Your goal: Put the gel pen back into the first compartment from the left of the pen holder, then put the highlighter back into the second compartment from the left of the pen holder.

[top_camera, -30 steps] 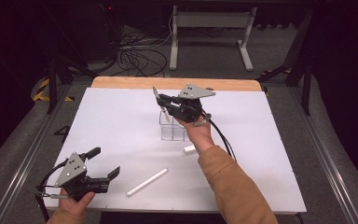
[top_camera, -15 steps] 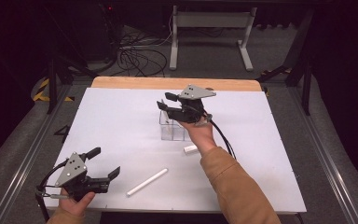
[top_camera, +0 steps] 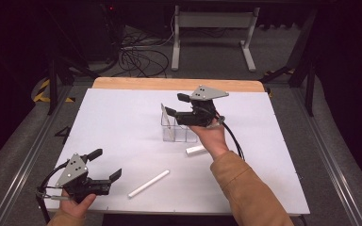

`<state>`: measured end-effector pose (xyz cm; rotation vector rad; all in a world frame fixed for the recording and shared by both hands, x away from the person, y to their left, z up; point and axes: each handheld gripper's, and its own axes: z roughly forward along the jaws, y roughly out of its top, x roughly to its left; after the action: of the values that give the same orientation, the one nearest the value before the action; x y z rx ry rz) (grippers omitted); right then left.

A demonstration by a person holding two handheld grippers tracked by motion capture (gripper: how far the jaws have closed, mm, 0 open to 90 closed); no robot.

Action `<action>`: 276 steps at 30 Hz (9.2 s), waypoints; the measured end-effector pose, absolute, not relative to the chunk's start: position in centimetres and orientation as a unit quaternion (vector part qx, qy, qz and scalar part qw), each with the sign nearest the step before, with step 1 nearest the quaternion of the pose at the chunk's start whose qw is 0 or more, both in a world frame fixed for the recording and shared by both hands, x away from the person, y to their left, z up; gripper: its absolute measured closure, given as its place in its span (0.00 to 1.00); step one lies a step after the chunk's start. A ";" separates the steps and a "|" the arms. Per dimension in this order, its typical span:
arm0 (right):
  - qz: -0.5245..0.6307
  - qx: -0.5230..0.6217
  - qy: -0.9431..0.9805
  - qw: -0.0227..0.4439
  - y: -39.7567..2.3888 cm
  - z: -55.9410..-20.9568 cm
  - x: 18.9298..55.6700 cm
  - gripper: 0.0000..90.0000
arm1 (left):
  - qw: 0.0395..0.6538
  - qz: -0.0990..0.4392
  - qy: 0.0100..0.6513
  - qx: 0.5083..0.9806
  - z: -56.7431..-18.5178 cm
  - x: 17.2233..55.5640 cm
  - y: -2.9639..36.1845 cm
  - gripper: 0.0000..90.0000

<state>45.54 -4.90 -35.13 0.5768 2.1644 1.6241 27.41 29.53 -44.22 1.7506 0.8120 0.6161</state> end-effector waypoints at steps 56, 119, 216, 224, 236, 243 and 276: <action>0.522 0.270 0.784 0.203 -19.8 -39.6 37.6 0.06 | 0.513 0.222 0.342 0.756 -42.2 28.0 27.8 0.06; 0.514 0.285 0.787 0.185 -22.1 -46.7 36.4 0.03 | 0.436 0.176 0.337 0.816 -40.2 30.9 22.2 0.12; 0.504 0.273 0.799 0.183 -21.5 -47.1 36.4 0.05 | 0.161 0.080 0.323 0.929 -44.8 33.9 13.3 0.64; 0.502 0.272 0.800 0.185 -21.5 -47.1 36.4 0.05 | 0.146 0.079 0.322 0.932 -45.0 34.0 13.2 0.72; 0.502 0.274 0.800 0.184 -21.4 -47.1 36.4 0.05 | 0.135 0.069 0.313 0.938 -45.1 34.1 13.0 0.86; 0.501 0.274 0.800 0.184 -21.4 -47.1 36.4 0.05 | 0.136 0.068 0.311 0.938 -45.1 34.2 13.0 0.86; 0.501 0.270 0.802 0.184 -21.3 -47.1 36.4 0.05 | 0.288 0.094 0.299 0.905 -41.2 33.4 15.4 0.86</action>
<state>36.39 -21.33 -47.15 0.7616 2.2604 1.4121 33.42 15.37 -41.25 2.4171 0.7993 0.2498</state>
